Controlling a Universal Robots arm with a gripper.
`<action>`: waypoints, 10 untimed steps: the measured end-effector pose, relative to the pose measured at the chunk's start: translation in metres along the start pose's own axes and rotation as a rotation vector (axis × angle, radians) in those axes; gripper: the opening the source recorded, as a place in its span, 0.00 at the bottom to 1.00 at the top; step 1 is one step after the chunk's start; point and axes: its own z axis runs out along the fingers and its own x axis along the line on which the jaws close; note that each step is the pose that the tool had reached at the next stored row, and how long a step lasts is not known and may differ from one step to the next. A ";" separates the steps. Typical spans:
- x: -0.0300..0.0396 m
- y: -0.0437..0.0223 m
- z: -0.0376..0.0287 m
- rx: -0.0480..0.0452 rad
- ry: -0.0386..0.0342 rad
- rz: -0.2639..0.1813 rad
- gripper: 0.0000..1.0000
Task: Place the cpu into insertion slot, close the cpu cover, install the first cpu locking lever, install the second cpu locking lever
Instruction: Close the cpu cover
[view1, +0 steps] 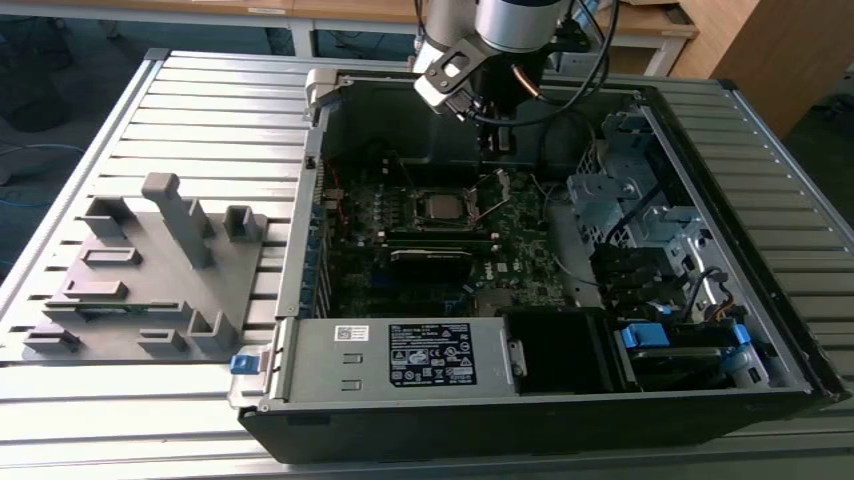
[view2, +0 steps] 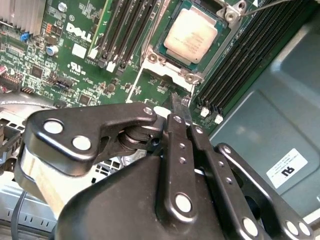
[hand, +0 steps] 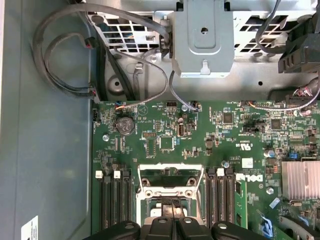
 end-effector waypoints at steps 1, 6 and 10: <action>0.0000 0.0001 0.0000 0.0000 0.0000 0.000 0.10; 0.0003 0.0075 0.0005 0.0000 0.0000 0.000 0.10; 0.0007 0.0147 0.0009 0.0000 0.0000 0.000 0.10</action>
